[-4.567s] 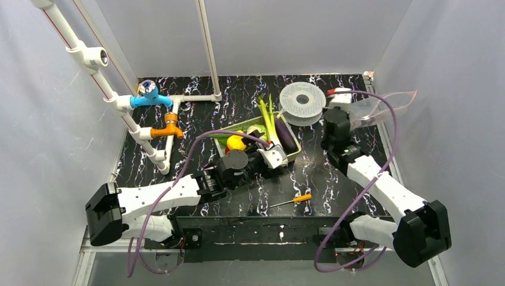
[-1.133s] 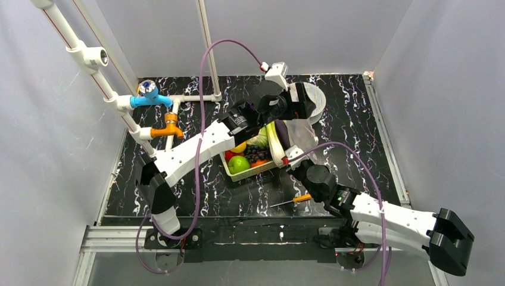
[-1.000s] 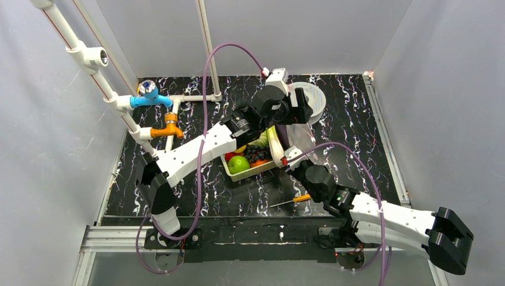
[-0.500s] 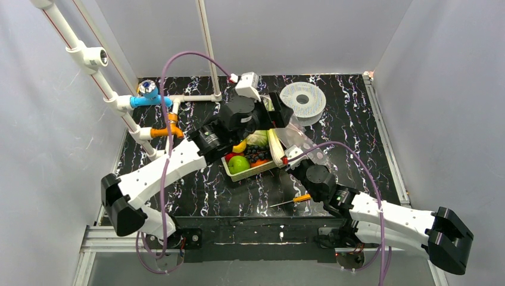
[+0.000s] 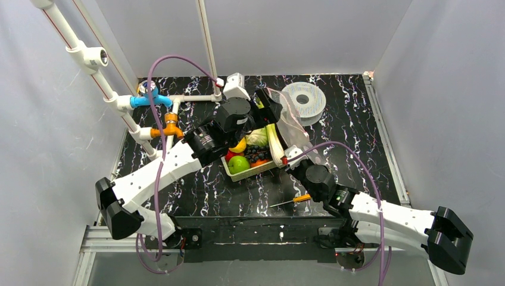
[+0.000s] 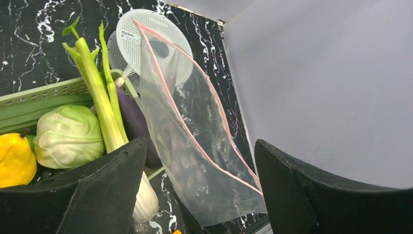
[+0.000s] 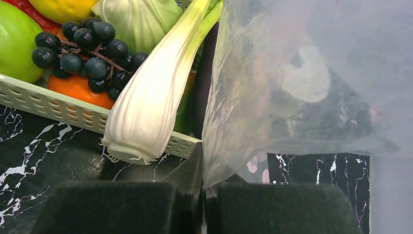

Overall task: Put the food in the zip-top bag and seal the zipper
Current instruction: Adjust the zipper food storage bag at the center of the board.

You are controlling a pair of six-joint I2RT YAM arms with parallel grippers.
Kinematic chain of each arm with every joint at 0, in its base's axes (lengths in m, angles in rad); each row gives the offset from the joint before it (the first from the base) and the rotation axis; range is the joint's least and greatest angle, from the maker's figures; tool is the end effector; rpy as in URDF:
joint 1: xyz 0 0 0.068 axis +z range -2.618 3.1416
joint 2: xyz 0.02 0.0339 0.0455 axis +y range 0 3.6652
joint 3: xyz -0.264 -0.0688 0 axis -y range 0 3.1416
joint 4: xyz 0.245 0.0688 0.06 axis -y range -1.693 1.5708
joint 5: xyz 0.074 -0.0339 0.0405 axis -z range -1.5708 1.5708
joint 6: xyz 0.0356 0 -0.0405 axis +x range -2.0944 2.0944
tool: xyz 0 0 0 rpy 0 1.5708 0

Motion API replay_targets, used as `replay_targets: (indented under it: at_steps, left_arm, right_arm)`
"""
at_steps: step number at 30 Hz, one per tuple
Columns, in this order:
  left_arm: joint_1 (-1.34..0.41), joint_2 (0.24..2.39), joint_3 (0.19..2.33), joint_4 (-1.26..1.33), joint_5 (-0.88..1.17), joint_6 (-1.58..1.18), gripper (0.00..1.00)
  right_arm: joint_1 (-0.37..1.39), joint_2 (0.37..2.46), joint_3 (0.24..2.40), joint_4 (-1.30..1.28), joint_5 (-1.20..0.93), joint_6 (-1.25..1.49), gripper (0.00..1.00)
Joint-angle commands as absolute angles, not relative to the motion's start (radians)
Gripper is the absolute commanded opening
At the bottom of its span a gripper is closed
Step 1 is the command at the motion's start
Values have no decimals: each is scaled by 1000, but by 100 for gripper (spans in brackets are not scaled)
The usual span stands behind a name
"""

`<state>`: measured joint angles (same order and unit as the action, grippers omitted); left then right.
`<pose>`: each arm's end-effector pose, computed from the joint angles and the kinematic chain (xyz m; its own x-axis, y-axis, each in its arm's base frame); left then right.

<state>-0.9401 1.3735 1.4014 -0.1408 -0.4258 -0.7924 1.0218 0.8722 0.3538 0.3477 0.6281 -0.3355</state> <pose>0.1989 -0.2475 0.4272 -0.3980 -0.5545 -0.7308 0.2992 0.6746 -0.6748 0.1191 0.1546 0.2289 0.0441 -0.4385 -0.8977 -0.3956 0.8174 -0.4187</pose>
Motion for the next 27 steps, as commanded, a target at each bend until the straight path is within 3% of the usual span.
replay_targets:
  at_steps: [1,19,23,25,27]
  left_arm:
    - [-942,1379,1437,-198,-518,-892,78]
    - [-919,1536,1495,-241,-445,-1025,51]
    - [-889,1538,1460,-175,-370,-957,35]
    - [-866,1527,1426,-140,-322,-925,27]
    - [-840,1519,1404,-122,-260,-902,18]
  right_arm:
    - [1026,864,387,408,631,-321,1]
    - [1029,847,384,404,629,-315,1]
    - [1032,857,397,371,629,-304,1]
    - [1033,859,406,349,629,-290,9]
    - [1032,857,417,305,616,-259,24]
